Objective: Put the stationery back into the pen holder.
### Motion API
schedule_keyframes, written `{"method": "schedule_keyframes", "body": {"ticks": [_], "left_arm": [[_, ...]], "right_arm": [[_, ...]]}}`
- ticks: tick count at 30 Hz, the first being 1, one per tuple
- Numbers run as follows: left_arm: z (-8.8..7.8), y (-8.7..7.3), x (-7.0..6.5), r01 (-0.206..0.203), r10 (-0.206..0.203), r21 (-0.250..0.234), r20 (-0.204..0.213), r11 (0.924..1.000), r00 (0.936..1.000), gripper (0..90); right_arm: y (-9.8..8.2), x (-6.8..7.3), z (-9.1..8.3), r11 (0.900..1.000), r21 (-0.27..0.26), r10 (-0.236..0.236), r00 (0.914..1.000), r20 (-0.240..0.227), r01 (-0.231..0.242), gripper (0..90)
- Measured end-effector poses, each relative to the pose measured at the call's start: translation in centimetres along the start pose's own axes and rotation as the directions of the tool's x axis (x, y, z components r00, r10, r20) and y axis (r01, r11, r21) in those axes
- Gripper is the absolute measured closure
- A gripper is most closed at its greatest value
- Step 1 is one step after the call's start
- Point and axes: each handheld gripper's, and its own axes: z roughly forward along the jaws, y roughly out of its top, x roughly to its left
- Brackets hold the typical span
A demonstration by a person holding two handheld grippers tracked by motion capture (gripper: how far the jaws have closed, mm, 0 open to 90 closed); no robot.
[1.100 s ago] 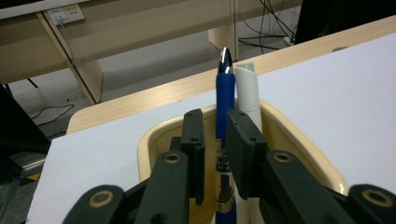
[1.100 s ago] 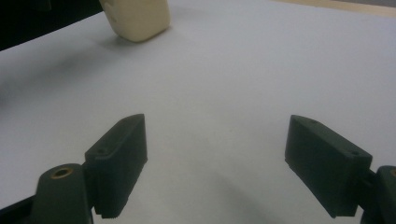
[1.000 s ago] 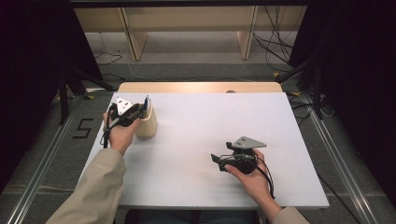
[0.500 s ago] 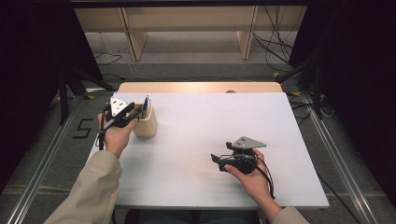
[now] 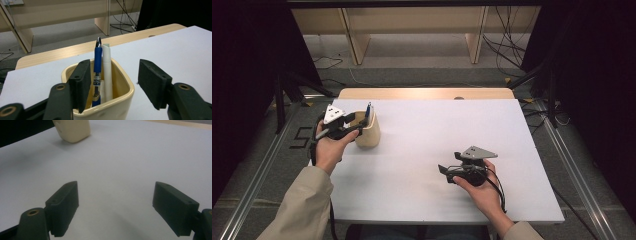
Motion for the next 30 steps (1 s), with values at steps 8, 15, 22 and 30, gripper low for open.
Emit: {"method": "schedule_keyframes", "body": {"ticks": [8, 15, 22, 30], "left_arm": [[-1.2, -0.2, -1.0, -0.036, 0.035, 0.012, 0.089, 0.9993, 0.9955, 35.1], [-1.9, -0.7, -2.4, -0.067, 0.063, 0.017, 0.167, 0.9976, 0.984, 30.5], [-2.3, -1.8, -4.3, -0.105, 0.092, 0.036, 0.253, 0.9938, 0.963, 28.7], [-2.6, -2.9, -5.9, -0.146, 0.125, 0.051, 0.291, 0.988, 0.9484, 28.5]], "right_arm": [[0.0, 0.0, 0.0, 1.0, 0.001, 0.0, 1.0, 0.002, 0.0, 21.8], [0.0, -0.1, 0.0, 1.0, -0.002, 0.0, 1.0, 0.002, 0.0, 21.8], [0.0, -0.2, -0.1, 1.0, -0.002, 0.001, 1.0, 0.0, -0.001, 21.7], [0.0, -0.2, -0.1, 1.0, 0.0, -0.001, 1.0, 0.0, 0.001, 21.6]]}}
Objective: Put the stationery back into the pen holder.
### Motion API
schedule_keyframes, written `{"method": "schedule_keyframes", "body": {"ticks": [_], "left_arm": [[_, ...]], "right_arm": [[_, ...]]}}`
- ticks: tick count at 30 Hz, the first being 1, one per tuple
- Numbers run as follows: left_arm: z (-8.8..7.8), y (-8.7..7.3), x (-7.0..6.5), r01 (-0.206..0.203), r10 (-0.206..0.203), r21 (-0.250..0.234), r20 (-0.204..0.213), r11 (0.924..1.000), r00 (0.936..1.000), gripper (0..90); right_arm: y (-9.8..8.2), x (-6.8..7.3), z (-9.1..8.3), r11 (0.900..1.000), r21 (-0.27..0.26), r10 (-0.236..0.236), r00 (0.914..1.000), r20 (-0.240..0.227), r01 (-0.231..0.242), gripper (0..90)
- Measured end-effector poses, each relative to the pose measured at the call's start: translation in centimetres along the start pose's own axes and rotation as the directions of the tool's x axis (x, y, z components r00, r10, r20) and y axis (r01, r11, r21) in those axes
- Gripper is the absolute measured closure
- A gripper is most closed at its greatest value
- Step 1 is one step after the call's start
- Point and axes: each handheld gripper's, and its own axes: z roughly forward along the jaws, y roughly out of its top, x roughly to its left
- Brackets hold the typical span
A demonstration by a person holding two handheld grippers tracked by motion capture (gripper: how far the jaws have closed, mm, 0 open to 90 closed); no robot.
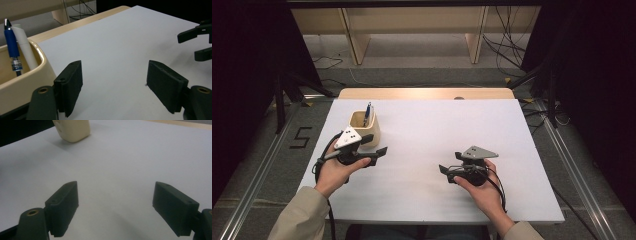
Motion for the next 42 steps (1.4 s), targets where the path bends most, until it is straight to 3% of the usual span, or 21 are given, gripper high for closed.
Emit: {"method": "schedule_keyframes", "body": {"ticks": [18, 42], "left_arm": [[-0.2, -3.9, -1.7, -0.055, 0.052, 0.048, 0.067, 0.9973, 0.9964, 28.2], [-0.7, -7.0, -1.8, -0.058, 0.05, 0.115, 0.072, 0.9917, 0.9962, 25.6]], "right_arm": [[-0.2, -0.2, -0.3, 1.0, 0.012, -0.001, 1.0, -0.008, 0.001, 21.5], [-1.0, -1.2, -1.6, 0.999, 0.037, -0.013, 0.9996, -0.027, 0.014, 20.1]]}}
